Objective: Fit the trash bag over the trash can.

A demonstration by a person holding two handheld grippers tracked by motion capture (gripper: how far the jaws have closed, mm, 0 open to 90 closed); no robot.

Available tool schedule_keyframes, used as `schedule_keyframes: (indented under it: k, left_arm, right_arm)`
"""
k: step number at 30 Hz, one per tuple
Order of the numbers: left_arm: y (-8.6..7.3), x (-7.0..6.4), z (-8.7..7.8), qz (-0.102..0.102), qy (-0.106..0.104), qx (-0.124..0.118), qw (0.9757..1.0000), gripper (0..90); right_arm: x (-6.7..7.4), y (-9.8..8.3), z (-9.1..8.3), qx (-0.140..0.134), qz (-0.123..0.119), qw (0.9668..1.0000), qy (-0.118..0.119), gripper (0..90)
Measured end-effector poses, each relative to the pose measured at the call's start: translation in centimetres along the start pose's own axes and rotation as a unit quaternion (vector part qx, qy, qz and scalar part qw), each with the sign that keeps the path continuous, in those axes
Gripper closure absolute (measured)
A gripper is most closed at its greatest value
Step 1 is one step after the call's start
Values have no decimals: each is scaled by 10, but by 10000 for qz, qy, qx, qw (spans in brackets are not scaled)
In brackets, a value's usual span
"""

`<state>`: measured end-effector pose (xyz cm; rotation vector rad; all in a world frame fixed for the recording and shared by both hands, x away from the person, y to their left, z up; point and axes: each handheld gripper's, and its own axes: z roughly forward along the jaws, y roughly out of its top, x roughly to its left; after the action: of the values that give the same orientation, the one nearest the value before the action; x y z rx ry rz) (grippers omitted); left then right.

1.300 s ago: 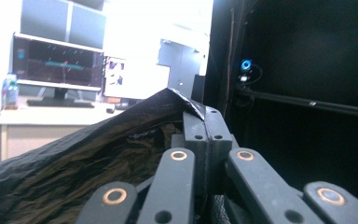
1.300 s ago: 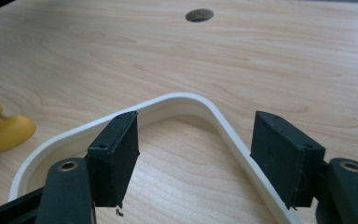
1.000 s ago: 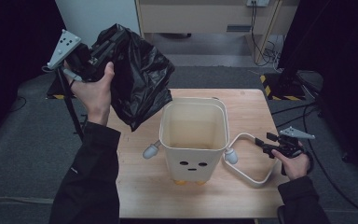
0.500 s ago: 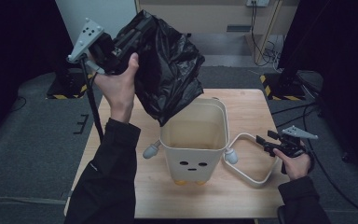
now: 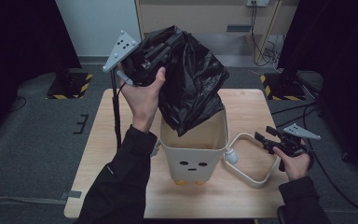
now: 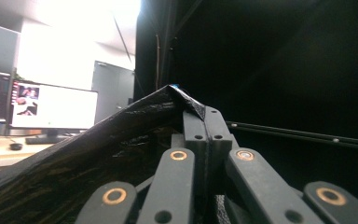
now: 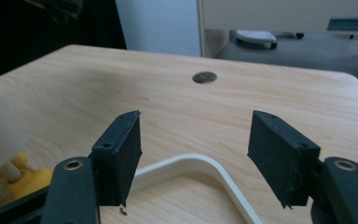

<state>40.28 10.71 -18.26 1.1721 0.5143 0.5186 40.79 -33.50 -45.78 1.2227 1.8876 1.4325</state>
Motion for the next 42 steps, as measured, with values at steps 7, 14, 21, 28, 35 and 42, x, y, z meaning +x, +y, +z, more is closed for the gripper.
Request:
schedule_keyframes:
  k: [7, 14, 21, 28, 35, 42]
  left_arm:
    - [-10, -14, 0, 87, -185, 176, 9996, 900]
    - [-28, -19, -6, 180, -279, 602, 9976, 900]
    - [-42, -21, -9, 316, -295, 916, 9949, 889]
    - [-49, -22, -14, 261, -347, 1162, 9923, 872]
    - [-46, -23, -21, 296, -279, 1286, 9909, 715]
    - [-31, -19, -57, 746, 261, 1382, 9872, 454]
  right_arm:
    - [14, 19, -5, -433, -36, 9987, 263, 349]
    - [48, 72, -20, -1433, -185, 9856, 874, 339]
    - [89, 130, -22, -2000, -265, 9664, 1594, 308]
    - [119, 157, -16, -2239, -274, 9513, 2103, 358]
    - [139, 151, -1, -1634, -671, 9544, 2406, 583]
    - [140, 142, 3, -1325, -865, 9567, 2445, 700]
